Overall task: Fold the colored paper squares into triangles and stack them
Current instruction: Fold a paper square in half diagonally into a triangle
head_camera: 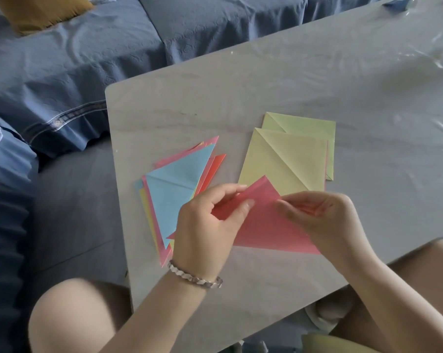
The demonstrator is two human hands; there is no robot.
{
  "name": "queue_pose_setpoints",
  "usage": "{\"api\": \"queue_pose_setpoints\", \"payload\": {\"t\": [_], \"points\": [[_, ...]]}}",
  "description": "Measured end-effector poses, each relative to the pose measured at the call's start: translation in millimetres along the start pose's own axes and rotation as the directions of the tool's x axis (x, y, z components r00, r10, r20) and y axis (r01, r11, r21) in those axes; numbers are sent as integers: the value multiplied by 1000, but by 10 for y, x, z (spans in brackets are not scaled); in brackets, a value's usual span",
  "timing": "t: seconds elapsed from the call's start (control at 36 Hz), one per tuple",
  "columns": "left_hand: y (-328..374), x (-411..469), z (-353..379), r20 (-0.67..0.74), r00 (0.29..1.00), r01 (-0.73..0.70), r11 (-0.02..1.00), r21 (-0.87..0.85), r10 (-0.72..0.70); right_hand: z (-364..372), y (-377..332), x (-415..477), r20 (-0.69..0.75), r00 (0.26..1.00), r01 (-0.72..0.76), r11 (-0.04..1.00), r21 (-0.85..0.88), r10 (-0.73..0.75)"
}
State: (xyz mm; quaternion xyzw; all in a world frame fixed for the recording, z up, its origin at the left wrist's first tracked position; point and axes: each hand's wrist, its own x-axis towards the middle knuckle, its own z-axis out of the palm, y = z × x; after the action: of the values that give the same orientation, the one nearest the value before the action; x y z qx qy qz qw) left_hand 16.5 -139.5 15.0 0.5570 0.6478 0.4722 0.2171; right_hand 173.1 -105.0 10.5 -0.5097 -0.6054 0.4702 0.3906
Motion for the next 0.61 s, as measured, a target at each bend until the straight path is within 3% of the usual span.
{"api": "queue_pose_setpoints", "payload": {"t": [0.08,0.36,0.61], "points": [[15,-29,8,-43,999,1,998,-63,-4,23,-42,-27,-32,999,1,1000,27,0],[50,-84,-55,-38,997,-62,997,-39,60,74,-101,-81,-36,996,-77,979,188,85],[61,-109,-54,-19,999,37,998,-46,-38,62,-126,-105,-41,998,-41,988,148,48]]}}
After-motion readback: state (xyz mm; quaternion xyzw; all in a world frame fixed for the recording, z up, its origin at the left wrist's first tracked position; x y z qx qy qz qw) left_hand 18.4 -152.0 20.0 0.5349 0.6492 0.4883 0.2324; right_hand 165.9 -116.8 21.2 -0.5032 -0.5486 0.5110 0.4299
